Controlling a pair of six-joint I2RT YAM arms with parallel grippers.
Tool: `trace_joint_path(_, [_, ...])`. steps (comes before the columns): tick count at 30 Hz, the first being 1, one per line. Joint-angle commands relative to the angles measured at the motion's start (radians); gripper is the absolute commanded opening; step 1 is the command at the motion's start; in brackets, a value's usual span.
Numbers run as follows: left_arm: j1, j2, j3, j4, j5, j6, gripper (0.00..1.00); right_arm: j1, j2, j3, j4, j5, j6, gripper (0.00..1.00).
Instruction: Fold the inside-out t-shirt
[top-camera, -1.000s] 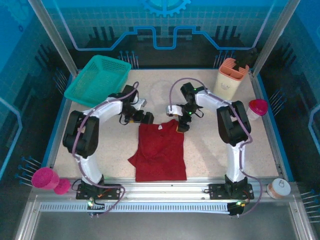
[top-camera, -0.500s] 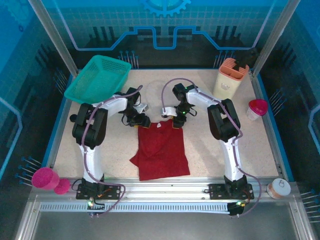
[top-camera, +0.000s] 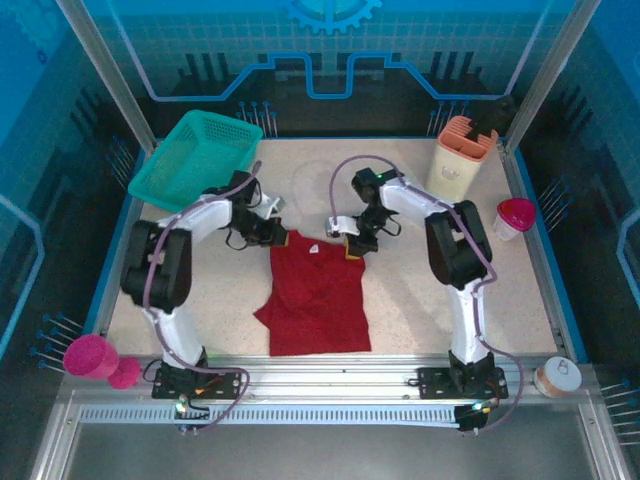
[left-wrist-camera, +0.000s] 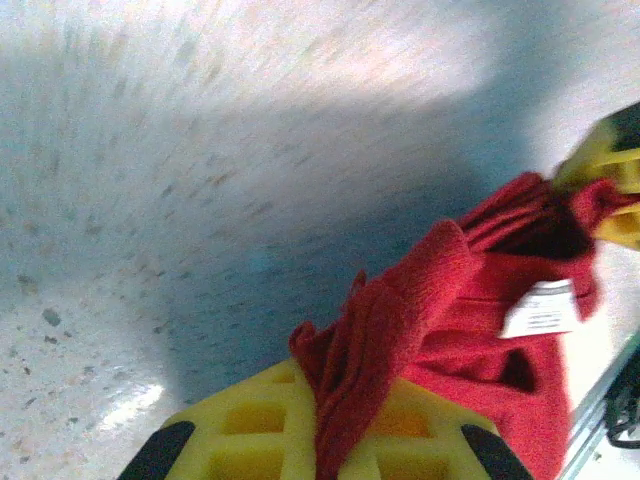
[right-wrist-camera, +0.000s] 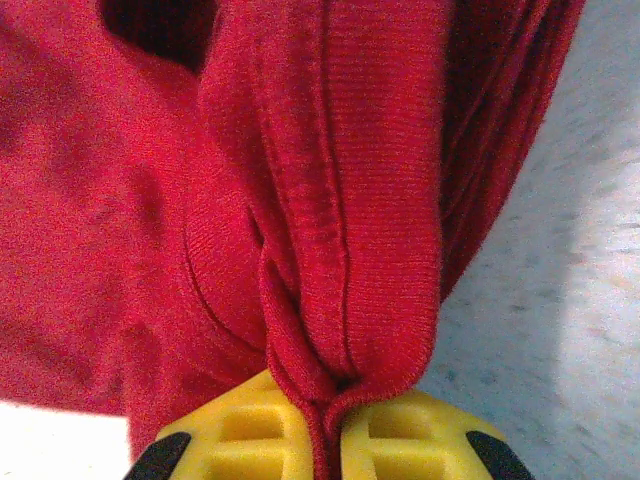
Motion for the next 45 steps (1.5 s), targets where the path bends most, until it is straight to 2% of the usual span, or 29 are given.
trace_joint_path(1, [0.001, -0.214, -0.010, 0.218, 0.099, 0.018, 0.00, -0.029, -0.206, -0.003, 0.137, -0.039, 0.009, 0.00])
trace_joint_path(5, [-0.014, -0.377, 0.002, 0.315, 0.090, 0.078, 0.00, -0.047, -0.330, 0.062, 0.226, 0.050, 0.027, 0.00])
trace_joint_path(9, [-0.072, -0.514, -0.035, 0.397, 0.032, 0.255, 0.00, -0.026, -0.520, -0.063, 0.452, 0.130, -0.032, 0.00])
trace_joint_path(11, [-0.113, -0.575, -0.138, 0.488, -0.002, 0.341, 0.00, 0.002, -0.608, -0.183, 0.567, 0.176, -0.083, 0.00])
trace_joint_path(13, [-0.151, -0.614, -0.308, 0.649, -0.063, 0.374, 0.00, 0.040, -0.687, -0.349, 0.664, 0.259, -0.094, 0.00])
trace_joint_path(17, [-0.274, -0.618, -0.644, 0.976, -0.207, 0.350, 0.00, 0.121, -0.746, -0.668, 0.782, 0.465, -0.110, 0.00])
trace_joint_path(19, [-0.326, -0.598, -0.776, 1.107, -0.230, 0.326, 0.00, 0.154, -0.720, -0.743, 0.717, 0.568, -0.104, 0.00])
trace_joint_path(21, [-0.356, -0.597, -0.844, 1.144, -0.236, 0.284, 0.00, 0.164, -0.699, -0.727, 0.555, 0.604, -0.024, 0.00])
trace_joint_path(25, [-0.426, -0.707, -0.932, 1.069, -0.252, 0.194, 0.00, 0.190, -0.781, -0.751, 0.340, 0.560, 0.055, 0.00])
trace_joint_path(30, [-0.470, -0.943, -0.987, 0.911, -0.217, 0.104, 0.00, 0.230, -0.971, -0.832, 0.255, 0.515, 0.078, 0.00])
trace_joint_path(32, [-0.475, -1.020, -0.961, 0.805, -0.160, 0.101, 0.00, 0.231, -0.976, -0.794, 0.204, 0.531, 0.091, 0.00])
trace_joint_path(35, [-0.475, -1.073, -0.904, 0.726, -0.235, 0.078, 0.00, 0.189, -0.939, -0.672, 0.150, 0.494, 0.092, 0.00])
trace_joint_path(37, [-0.460, -1.050, -0.855, 0.700, -0.284, 0.075, 0.00, 0.128, -0.897, -0.599, 0.152, 0.410, 0.091, 0.00])
trace_joint_path(40, [-0.365, -0.923, -0.770, 0.654, -0.236, 0.038, 0.00, 0.047, -0.802, -0.499, 0.152, 0.258, 0.095, 0.00])
trace_joint_path(43, [-0.257, -0.749, -0.694, 0.603, -0.204, -0.037, 0.00, 0.013, -0.646, -0.400, 0.128, 0.206, 0.097, 0.00])
trace_joint_path(45, [-0.228, -0.645, -0.655, 0.577, -0.199, -0.071, 0.00, 0.000, -0.527, -0.339, 0.097, 0.206, 0.100, 0.00])
